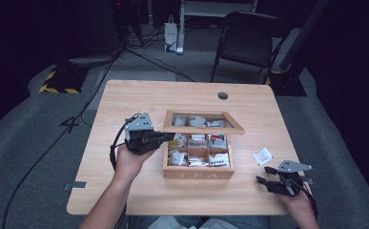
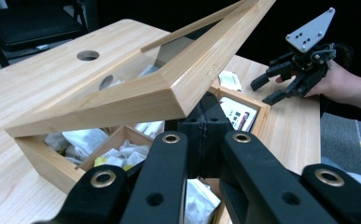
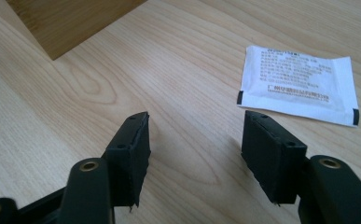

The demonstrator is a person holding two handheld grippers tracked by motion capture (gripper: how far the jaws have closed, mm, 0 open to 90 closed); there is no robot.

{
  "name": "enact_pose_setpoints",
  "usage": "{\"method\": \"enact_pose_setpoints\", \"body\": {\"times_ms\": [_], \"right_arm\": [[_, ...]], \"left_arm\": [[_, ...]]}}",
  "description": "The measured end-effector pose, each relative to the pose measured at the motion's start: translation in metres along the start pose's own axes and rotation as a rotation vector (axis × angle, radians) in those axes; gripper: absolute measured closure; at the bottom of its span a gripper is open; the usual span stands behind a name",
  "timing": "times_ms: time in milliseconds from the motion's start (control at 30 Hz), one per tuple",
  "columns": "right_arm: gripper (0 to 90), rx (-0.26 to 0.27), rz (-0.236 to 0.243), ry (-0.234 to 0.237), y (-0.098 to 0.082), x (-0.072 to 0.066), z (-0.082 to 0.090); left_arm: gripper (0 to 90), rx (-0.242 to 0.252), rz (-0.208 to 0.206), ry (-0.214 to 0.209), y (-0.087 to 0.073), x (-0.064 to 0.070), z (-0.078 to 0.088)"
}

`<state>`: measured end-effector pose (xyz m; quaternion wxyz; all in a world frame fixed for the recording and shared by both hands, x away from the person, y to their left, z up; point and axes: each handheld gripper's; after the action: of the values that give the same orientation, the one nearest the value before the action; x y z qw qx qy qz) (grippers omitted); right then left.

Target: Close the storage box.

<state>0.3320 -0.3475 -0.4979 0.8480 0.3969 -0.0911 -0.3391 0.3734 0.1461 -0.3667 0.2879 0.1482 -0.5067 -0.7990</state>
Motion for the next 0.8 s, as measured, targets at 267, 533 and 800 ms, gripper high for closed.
{"method": "enact_pose_setpoints", "body": {"times_ms": [267, 533, 800], "right_arm": [[41.9, 0.024, 0.017, 0.017, 0.007, -0.001, -0.002], [41.9, 0.037, 0.022, 0.028, 0.01, -0.002, -0.002], [42.0, 0.037, 0.028, 0.036, 0.013, -0.004, -0.004]], "left_arm": [[89.8, -0.037, 0.006, 0.003, -0.012, 0.007, 0.0], [89.8, -0.072, 0.024, 0.014, -0.028, 0.009, 0.001], [89.5, -0.109, 0.04, 0.017, -0.042, 0.008, 0.001]]}}
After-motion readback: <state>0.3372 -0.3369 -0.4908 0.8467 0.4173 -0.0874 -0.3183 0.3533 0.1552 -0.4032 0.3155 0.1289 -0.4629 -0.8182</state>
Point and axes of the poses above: each handheld gripper's, and its own axes: z roughly backward along the jaws, y roughly out of its top, x roughly to its right, and after that the axes turned 10 degrees about y, right-handed
